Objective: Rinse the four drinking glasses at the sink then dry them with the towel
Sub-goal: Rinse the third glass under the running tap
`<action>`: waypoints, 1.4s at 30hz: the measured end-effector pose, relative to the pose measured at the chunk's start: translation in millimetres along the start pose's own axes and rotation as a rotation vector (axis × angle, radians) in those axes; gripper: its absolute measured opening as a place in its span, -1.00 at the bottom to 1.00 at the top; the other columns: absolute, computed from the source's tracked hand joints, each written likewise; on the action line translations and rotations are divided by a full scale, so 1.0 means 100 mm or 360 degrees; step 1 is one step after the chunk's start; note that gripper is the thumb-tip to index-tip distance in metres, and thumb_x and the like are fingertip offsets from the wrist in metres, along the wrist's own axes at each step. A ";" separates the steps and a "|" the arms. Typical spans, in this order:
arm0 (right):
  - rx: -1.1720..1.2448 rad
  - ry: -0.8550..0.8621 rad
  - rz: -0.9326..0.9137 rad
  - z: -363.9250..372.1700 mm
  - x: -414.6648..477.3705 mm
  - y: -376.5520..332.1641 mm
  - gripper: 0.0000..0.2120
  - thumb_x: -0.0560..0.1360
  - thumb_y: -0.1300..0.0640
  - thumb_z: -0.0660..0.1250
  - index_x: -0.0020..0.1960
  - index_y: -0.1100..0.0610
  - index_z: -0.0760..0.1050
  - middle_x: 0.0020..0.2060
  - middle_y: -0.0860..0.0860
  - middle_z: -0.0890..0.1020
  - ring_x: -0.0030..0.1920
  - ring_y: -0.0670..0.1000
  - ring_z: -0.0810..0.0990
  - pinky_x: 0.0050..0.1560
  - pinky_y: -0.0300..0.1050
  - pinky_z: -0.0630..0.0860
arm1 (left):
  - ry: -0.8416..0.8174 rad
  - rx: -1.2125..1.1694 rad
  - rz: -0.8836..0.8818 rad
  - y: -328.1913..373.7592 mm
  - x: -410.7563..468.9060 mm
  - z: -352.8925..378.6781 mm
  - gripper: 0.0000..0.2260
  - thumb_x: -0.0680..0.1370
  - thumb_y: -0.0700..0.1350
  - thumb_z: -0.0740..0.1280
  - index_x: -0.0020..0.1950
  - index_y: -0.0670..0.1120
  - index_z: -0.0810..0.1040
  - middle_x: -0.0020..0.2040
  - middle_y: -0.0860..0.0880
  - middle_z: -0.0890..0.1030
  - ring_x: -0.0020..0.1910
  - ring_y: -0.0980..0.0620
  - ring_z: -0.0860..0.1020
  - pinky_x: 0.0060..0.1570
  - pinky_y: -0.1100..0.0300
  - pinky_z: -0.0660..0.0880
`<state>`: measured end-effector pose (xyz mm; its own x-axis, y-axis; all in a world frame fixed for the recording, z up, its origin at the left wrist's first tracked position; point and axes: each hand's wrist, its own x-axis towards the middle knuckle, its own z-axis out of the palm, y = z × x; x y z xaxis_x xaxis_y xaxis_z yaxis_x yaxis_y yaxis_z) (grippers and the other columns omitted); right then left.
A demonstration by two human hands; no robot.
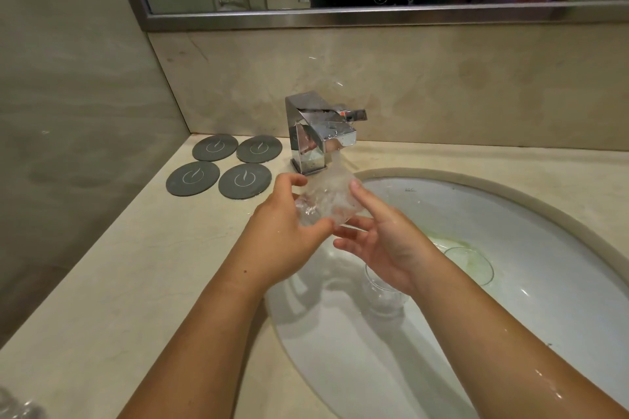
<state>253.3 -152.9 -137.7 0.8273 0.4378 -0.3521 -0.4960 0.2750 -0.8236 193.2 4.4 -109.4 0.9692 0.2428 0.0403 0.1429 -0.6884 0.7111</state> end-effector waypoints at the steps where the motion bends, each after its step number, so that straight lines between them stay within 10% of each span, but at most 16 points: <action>1: 0.0035 0.0018 0.0011 0.00 0.00 -0.01 -0.60 0.60 -0.16 0.39 0.21 0.15 0.64 0.01 0.18 0.61 -0.08 0.14 0.62 -0.06 0.00 0.60 | 0.0004 -0.0048 -0.0044 0.00 0.00 -0.01 -0.53 0.53 0.09 0.44 0.35 0.16 0.30 -0.04 0.22 0.61 -0.05 0.22 0.61 -0.16 0.30 0.43; 6: 0.0122 0.0014 0.0012 -0.06 0.02 -0.01 -0.59 0.61 -0.01 0.26 0.36 0.16 0.58 0.13 0.23 0.63 -0.03 0.21 0.69 -0.08 0.04 0.64 | -0.0021 -0.0195 -0.0151 -0.01 0.03 -0.01 -0.65 0.60 0.09 0.34 0.33 0.17 0.29 -0.09 0.10 0.70 -0.15 0.17 0.61 -0.24 0.20 0.40; 11: 0.0108 -0.0015 -0.0076 -0.02 -0.01 -0.02 -0.81 0.61 0.15 0.26 0.03 0.21 0.62 -0.02 0.19 0.68 -0.09 0.19 0.65 0.05 0.07 0.62 | -0.0106 -0.0181 -0.0162 -0.02 0.03 -0.01 -0.70 0.61 0.10 0.28 0.31 0.17 0.31 -0.09 0.11 0.73 -0.13 0.12 0.62 -0.16 0.13 0.44; 19: -0.0020 0.0076 -0.0235 -0.01 -0.03 -0.05 -0.86 0.61 0.22 0.30 -0.10 0.23 0.52 -0.11 0.17 0.63 -0.19 0.14 0.65 -0.03 0.01 0.63 | -0.0001 0.0148 0.0120 -0.05 0.01 0.00 -0.39 0.49 0.27 0.45 0.47 0.17 0.31 0.38 0.13 0.47 0.35 0.07 0.50 0.45 -0.13 0.36; 35: 0.0018 -0.0015 -0.0020 -0.03 -0.01 -0.01 -0.69 0.60 0.01 0.35 0.28 0.12 0.63 0.11 0.13 0.63 0.00 0.16 0.66 -0.03 0.08 0.67 | 0.0078 -0.0027 0.0032 -0.04 0.02 0.02 -0.54 0.56 0.13 0.42 0.44 0.13 0.45 0.23 0.17 0.59 0.13 0.13 0.55 -0.03 0.34 0.41; 42: -0.0021 -0.0015 -0.0262 -0.05 0.03 -0.01 -0.64 0.60 0.10 0.42 0.36 0.18 0.58 0.14 0.17 0.66 -0.05 0.16 0.64 0.05 0.05 0.64 | 0.0046 -0.0042 0.0092 -0.09 0.05 0.03 -0.52 0.58 0.21 0.38 0.46 0.16 0.39 0.30 0.15 0.60 0.25 0.10 0.58 0.29 0.04 0.49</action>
<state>257.4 -156.0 -140.3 0.8945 0.3960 -0.2077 -0.3505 0.3325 -0.8756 197.5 9.4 -117.7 0.9695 0.2230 0.1017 0.0812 -0.6837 0.7252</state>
